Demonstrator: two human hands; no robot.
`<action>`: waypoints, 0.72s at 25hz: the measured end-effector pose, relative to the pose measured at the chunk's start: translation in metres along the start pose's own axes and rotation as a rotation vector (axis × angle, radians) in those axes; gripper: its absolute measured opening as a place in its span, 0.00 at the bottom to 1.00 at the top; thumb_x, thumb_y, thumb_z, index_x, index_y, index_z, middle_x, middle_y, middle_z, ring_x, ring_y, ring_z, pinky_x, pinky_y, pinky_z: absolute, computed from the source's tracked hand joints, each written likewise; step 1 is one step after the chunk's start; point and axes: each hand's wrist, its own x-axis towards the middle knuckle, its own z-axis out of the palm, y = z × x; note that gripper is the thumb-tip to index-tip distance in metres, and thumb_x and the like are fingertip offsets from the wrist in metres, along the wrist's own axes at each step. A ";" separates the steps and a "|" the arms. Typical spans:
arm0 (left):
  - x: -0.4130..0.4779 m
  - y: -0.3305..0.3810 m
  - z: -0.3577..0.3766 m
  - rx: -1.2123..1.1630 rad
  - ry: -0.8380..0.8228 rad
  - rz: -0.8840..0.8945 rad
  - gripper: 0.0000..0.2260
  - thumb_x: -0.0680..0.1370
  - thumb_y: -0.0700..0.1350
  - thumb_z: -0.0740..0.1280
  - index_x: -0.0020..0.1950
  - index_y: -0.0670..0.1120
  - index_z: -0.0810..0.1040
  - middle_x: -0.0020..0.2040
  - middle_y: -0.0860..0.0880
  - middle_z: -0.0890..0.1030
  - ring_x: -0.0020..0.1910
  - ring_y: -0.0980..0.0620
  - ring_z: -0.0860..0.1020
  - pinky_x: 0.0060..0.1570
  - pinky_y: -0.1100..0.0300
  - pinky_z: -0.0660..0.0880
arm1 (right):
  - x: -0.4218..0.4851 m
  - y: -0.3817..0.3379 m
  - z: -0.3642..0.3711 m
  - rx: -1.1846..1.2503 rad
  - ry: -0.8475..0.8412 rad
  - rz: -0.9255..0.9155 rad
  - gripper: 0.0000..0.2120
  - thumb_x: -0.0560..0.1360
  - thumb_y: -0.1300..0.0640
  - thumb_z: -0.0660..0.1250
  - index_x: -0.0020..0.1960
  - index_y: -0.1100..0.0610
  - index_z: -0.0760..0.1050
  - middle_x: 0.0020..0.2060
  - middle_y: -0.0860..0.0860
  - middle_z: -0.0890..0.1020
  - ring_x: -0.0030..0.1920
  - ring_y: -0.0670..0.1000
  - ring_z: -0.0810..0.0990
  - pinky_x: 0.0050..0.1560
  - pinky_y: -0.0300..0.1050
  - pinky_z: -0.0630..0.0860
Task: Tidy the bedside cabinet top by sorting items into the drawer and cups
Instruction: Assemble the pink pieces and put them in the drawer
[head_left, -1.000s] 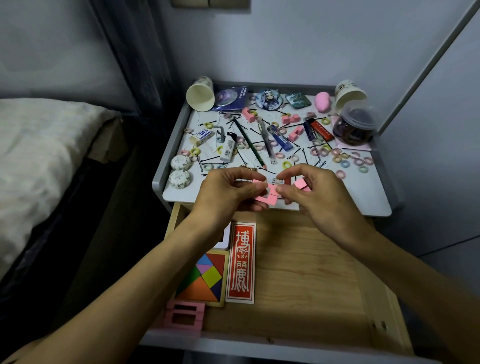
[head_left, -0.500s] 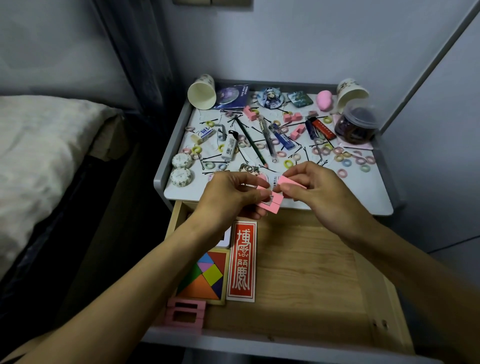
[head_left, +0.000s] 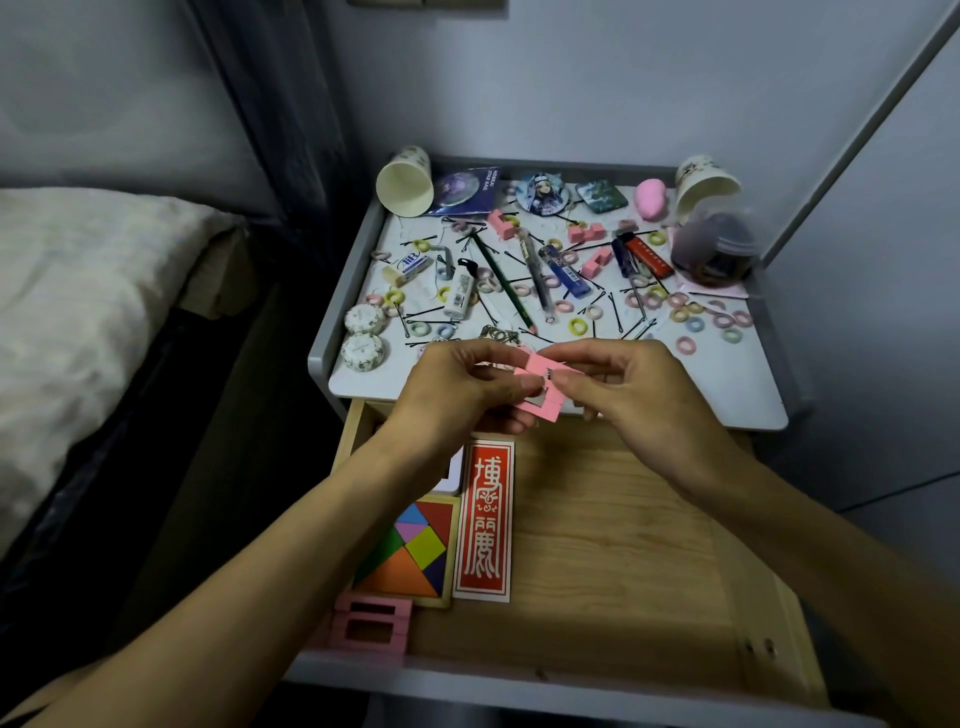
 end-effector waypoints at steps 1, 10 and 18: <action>-0.001 0.000 0.000 -0.003 -0.003 -0.006 0.07 0.75 0.35 0.69 0.53 0.38 0.81 0.42 0.37 0.85 0.31 0.50 0.81 0.34 0.61 0.80 | 0.000 0.000 0.000 -0.010 0.001 -0.004 0.11 0.76 0.58 0.69 0.57 0.49 0.81 0.45 0.46 0.85 0.42 0.42 0.82 0.38 0.37 0.76; -0.001 -0.001 -0.005 -0.009 -0.037 -0.068 0.07 0.77 0.37 0.68 0.53 0.37 0.81 0.42 0.41 0.85 0.32 0.49 0.82 0.33 0.63 0.80 | -0.002 0.001 0.004 -0.072 -0.002 -0.028 0.10 0.74 0.56 0.72 0.54 0.48 0.81 0.42 0.47 0.85 0.38 0.45 0.84 0.38 0.38 0.79; -0.005 -0.001 -0.008 -0.033 0.024 -0.036 0.06 0.77 0.38 0.68 0.51 0.38 0.82 0.38 0.41 0.85 0.30 0.50 0.81 0.32 0.63 0.80 | -0.004 0.001 0.011 -0.044 -0.002 -0.066 0.17 0.73 0.58 0.73 0.61 0.51 0.80 0.49 0.46 0.85 0.47 0.42 0.83 0.51 0.42 0.81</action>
